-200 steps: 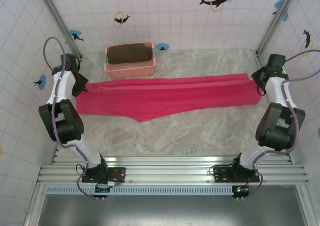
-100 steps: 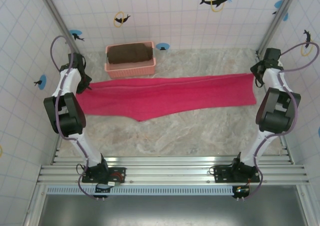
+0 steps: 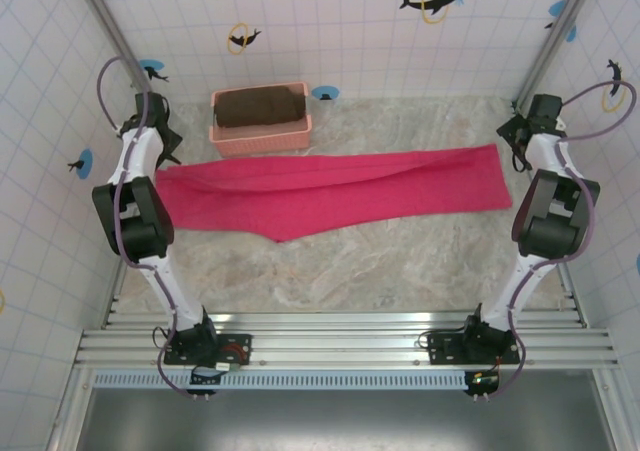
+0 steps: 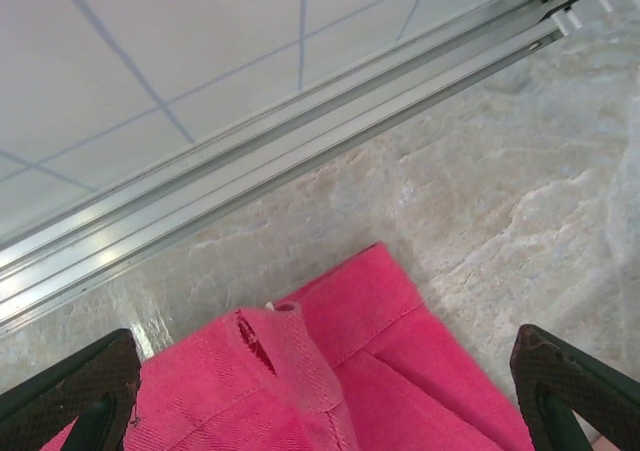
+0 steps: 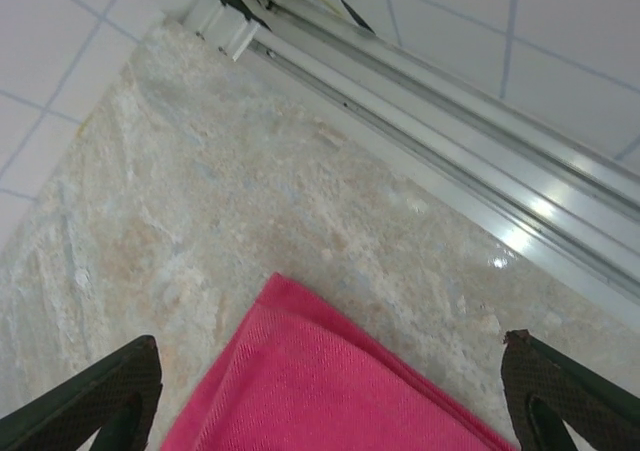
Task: Roll up the long pants
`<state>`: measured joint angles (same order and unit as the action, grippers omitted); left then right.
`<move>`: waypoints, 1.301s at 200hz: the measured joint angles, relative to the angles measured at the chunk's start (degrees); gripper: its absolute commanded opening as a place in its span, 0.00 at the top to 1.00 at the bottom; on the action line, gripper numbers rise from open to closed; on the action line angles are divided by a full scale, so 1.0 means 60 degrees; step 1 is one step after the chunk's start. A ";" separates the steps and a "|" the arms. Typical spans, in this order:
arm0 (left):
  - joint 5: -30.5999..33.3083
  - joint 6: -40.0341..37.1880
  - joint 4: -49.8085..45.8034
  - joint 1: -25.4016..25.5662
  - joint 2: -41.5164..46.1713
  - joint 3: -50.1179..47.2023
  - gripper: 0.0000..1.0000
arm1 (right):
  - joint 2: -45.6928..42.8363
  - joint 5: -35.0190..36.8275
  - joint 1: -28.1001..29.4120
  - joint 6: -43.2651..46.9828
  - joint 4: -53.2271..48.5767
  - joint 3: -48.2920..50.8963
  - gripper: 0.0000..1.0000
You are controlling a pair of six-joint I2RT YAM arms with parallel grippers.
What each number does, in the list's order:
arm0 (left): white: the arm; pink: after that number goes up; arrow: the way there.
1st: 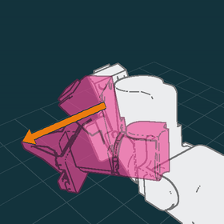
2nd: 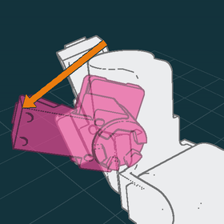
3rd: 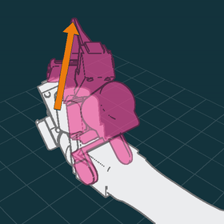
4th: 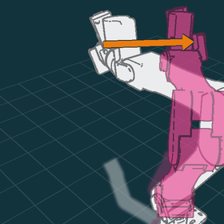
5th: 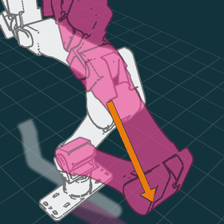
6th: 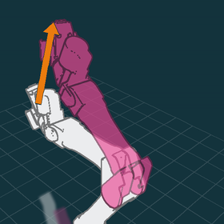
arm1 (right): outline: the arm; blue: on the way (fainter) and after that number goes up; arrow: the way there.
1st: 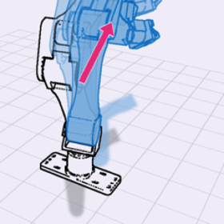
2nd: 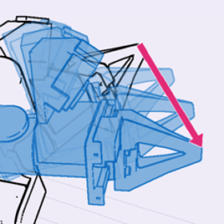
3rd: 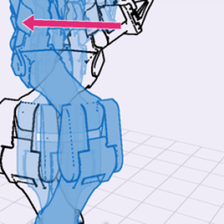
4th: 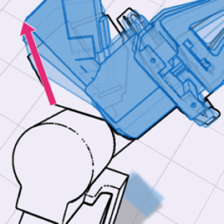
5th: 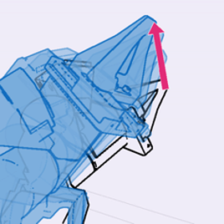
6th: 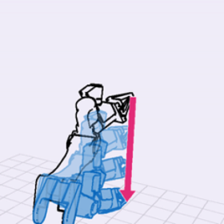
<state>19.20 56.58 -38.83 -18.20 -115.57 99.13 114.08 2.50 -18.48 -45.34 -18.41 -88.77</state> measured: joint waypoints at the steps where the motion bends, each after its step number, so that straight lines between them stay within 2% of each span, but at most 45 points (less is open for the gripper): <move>1: -0.0004 -0.0007 0.0000 0.0000 0.0000 0.0004 0.03 | 0.0000 -0.0022 0.0011 0.0011 -0.0033 0.0004 0.10; 40: -0.0739 -0.0495 0.0095 0.0011 0.0390 -0.0747 0.03 | -0.0226 -0.0211 0.0634 0.0404 -0.0484 0.0597 0.05; 48: -0.1067 -0.0583 0.0131 0.0022 0.0594 -0.1188 0.03 | -0.0306 -0.0244 0.0772 0.0415 -0.0546 0.0761 0.00; 87: -0.2914 -0.0699 0.0426 0.0127 0.1548 -0.3140 0.03 | -0.0634 -0.0375 0.0973 0.0262 -0.0637 0.1519 0.02; 119: -0.4422 -0.0277 0.1140 0.0277 0.1632 -0.4011 0.03 | -0.0663 -0.0372 0.0914 0.0222 -0.0681 0.1537 0.02; 157: -0.5337 0.0499 0.2175 0.0714 0.1086 -0.4065 0.07 | -0.0739 -0.0375 0.0925 0.0211 -0.0718 0.1541 0.02; 165: -0.5442 0.0648 0.2339 0.0805 0.0933 -0.4011 0.10 | -0.0776 -0.0368 0.0925 0.0208 -0.0743 0.1545 0.02; 172: -0.5515 0.0765 0.2430 0.0882 0.0776 -0.3927 0.20 | -0.0812 -0.0364 0.0925 0.0211 -0.0739 0.1566 0.02; 175: -0.5555 0.0805 0.2484 0.0922 0.0703 -0.3880 0.31 | -0.0834 -0.0357 0.0925 0.0208 -0.0739 0.1585 0.02; 181: -0.5606 0.0856 0.2575 0.0976 0.0583 -0.3807 0.63 | -0.0878 -0.0346 0.0925 0.0211 -0.0736 0.1628 0.02; 194: -0.5643 0.1078 0.2750 0.1067 0.0324 -0.3621 1.00 | -0.0987 -0.0328 0.0925 0.0215 -0.0747 0.1767 0.02; 242: -0.5599 0.1534 0.3089 0.1089 -0.0674 -0.2492 1.00 | -0.1158 -0.0310 0.0925 0.0240 -0.0816 0.1978 0.02; 257: -0.5577 0.1617 0.3100 0.1089 -0.0863 -0.2164 0.89 | -0.1188 -0.0313 0.0922 0.0270 -0.0827 0.1982 0.02; 260: -0.5577 0.1636 0.3096 0.1089 -0.0907 -0.2080 0.83 | -0.1195 -0.0313 0.0925 0.0277 -0.0827 0.1982 0.02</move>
<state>-14.26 66.39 -20.25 -11.66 -121.01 86.65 106.91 0.62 -12.93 -43.68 -23.38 -76.88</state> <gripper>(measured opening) 0.072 0.982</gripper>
